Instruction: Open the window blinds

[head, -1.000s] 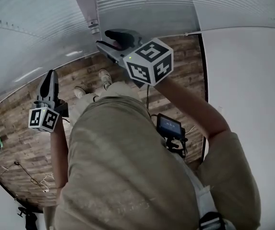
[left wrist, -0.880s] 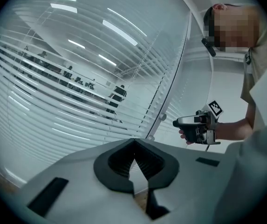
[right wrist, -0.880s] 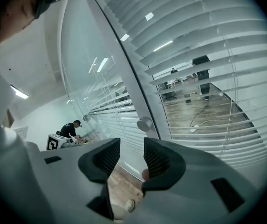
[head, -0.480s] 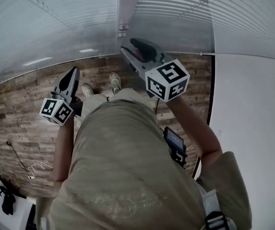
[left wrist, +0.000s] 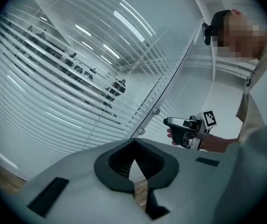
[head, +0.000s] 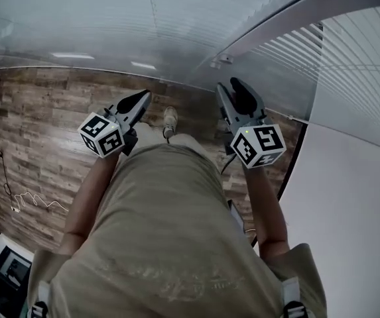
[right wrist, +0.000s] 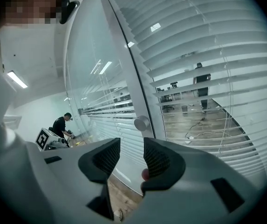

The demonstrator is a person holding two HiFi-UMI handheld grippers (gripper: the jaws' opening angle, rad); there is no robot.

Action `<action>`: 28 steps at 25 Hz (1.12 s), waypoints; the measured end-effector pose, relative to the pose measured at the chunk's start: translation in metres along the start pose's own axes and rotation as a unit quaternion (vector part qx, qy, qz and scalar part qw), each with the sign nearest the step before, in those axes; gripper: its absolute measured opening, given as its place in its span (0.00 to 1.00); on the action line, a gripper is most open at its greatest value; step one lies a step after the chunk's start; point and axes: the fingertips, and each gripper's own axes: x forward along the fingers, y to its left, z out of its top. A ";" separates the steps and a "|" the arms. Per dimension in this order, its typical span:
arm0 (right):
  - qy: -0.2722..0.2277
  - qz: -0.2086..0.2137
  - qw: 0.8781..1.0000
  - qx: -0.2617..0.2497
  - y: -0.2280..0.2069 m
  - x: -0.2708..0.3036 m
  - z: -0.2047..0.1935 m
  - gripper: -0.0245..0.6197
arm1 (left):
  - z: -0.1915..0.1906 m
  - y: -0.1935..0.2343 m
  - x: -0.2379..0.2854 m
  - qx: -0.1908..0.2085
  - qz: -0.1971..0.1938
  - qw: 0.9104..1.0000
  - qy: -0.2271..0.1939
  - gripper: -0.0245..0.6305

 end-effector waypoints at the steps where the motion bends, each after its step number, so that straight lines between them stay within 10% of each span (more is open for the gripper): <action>1: -0.003 -0.002 1.000 0.001 0.005 -0.002 0.006 0.29 | 0.003 -0.003 -0.004 0.001 -0.003 1.000 0.001 0.06; 11: 0.007 -0.046 0.999 0.000 0.009 0.018 0.017 0.29 | 0.037 0.000 -0.011 0.026 -0.008 1.000 0.005 0.06; 17: 0.038 -0.064 0.983 0.170 -0.026 0.062 -0.045 0.29 | 0.040 0.006 -0.015 0.033 0.003 0.999 -0.001 0.06; 23: 0.030 -0.086 0.979 0.181 -0.034 0.072 -0.037 0.28 | 0.057 -0.003 -0.009 0.034 0.018 0.999 0.003 0.06; 26: 0.002 -0.062 0.954 0.292 -0.033 0.071 -0.045 0.24 | 0.048 -0.001 -0.007 0.037 0.021 0.999 0.017 0.06; 28: -0.041 0.001 0.898 0.437 -0.040 0.074 -0.056 0.24 | 0.036 0.003 0.003 0.040 0.019 0.999 0.030 0.06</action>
